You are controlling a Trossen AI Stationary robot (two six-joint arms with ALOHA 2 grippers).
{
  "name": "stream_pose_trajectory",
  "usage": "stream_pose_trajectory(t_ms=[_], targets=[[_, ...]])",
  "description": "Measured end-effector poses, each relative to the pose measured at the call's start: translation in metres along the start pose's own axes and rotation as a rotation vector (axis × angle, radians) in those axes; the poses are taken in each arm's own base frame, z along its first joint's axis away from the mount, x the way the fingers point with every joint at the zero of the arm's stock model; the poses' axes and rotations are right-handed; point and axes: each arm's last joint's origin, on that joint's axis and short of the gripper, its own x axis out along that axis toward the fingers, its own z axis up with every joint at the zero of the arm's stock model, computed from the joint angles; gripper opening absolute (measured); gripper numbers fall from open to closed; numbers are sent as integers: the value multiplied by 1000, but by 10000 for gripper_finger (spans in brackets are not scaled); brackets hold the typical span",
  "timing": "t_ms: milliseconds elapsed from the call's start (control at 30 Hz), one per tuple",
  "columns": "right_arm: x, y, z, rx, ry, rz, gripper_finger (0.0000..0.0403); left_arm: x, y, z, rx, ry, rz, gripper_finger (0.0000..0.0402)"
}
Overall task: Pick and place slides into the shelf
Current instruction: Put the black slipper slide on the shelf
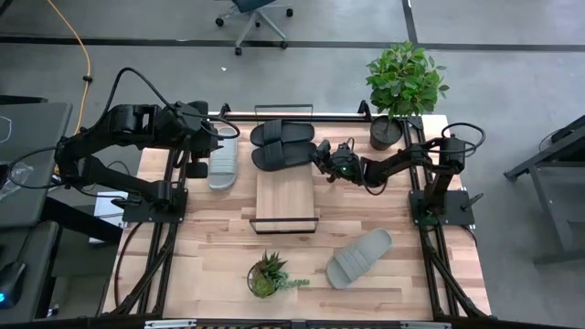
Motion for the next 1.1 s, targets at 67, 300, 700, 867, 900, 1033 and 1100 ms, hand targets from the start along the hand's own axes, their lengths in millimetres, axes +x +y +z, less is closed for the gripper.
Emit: stream_pose_trajectory(t_ms=[67, 300, 700, 867, 900, 1033, 1100], targets=[[0, 0, 0, -1, -1, -1, 140, 0, 0, 0, 0, 0, 0, 69], [0, -3, 1, -20, -15, -31, 141, 0, 0, 0, -2, -1, -3, 69], [0, -7, 2, -36, -46, -64, 141, 0, -1, 0, -2, -6, -19, 69], [0, -7, 3, -39, -65, -67, 141, 0, -1, 0, -2, -7, -20, 69], [0, -7, 3, -39, -70, -66, 141, 0, -1, 0, -2, -7, -21, 69], [1, -7, 6, -34, -80, -62, 141, 0, -1, 0, -2, -7, -21, 69], [1, -6, 7, -32, -84, -61, 141, 0, -1, 0, -2, -7, -21, 69]])
